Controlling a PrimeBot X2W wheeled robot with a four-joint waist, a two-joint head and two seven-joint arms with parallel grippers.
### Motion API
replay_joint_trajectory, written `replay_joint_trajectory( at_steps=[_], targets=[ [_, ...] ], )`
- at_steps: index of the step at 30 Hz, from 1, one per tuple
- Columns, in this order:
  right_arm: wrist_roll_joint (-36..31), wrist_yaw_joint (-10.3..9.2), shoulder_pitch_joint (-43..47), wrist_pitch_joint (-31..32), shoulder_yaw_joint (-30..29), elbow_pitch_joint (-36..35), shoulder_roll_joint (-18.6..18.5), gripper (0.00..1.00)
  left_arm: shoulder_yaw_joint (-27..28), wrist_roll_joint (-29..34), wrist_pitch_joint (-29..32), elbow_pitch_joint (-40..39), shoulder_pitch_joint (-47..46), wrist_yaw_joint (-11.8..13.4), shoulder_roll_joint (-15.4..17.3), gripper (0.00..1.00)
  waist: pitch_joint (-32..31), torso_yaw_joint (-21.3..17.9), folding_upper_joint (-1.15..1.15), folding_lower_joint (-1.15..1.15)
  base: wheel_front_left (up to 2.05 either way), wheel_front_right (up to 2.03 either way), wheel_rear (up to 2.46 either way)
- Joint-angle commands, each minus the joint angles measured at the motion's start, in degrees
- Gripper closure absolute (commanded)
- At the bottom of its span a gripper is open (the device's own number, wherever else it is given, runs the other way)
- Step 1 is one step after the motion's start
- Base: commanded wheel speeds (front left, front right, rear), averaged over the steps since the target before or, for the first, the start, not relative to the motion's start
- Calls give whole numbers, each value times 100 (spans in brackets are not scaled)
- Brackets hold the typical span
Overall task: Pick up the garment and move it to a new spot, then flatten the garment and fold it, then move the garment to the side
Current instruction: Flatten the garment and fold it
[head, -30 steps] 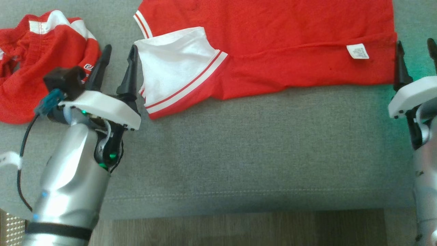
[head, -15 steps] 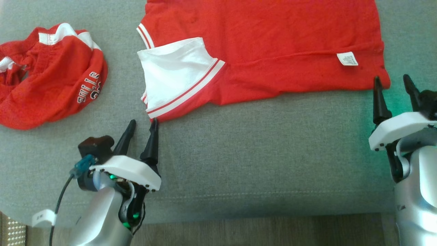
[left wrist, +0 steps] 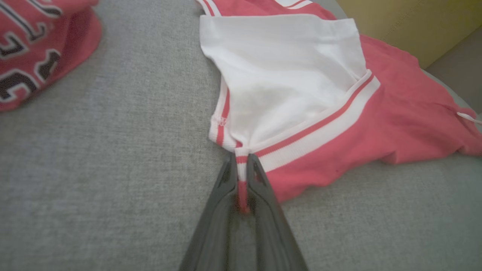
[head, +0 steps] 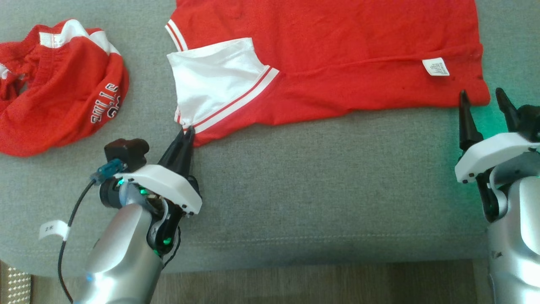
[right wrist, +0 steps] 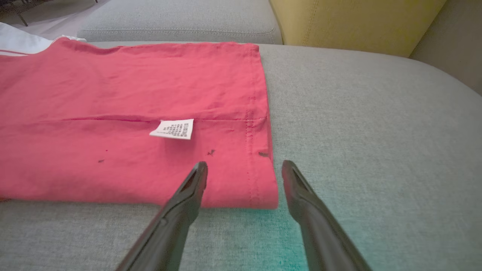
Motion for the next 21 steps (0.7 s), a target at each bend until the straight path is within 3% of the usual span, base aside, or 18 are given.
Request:
replay_joint_trajectory(
  at_steps=[1,15,16,17,18,19,20,21],
  targets=[
    [69,-2,-20,41,117,-155,-50,0,22,-46,123,31,26,-22,65,100,-16,13,0,0,0,0,0],
    [254,-2,-451,500,76,870,-216,0,30,105,-75,-477,152,96,517,100,-178,137,0,0,0,0,0],
    [250,-2,-500,479,77,953,-239,6,23,114,-50,-506,139,98,545,100,-171,145,0,0,0,0,0],
    [243,-2,-549,448,82,1026,-257,28,18,122,-30,-536,121,103,571,100,-163,150,0,0,0,0,0],
    [221,-2,-590,418,105,1094,-277,57,15,130,-11,-564,102,109,594,100,-157,154,0,0,0,0,0],
    [199,-2,-627,391,120,1158,-296,73,10,137,9,-591,83,115,615,100,-154,157,0,0,0,0,0],
    [184,-2,-663,369,136,1216,-310,98,6,144,29,-618,64,121,635,100,-151,157,0,0,0,0,0],
    [183,-2,-692,350,156,1270,-321,100,6,147,45,-643,47,131,653,100,-150,153,0,0,0,0,0]
  ],
)
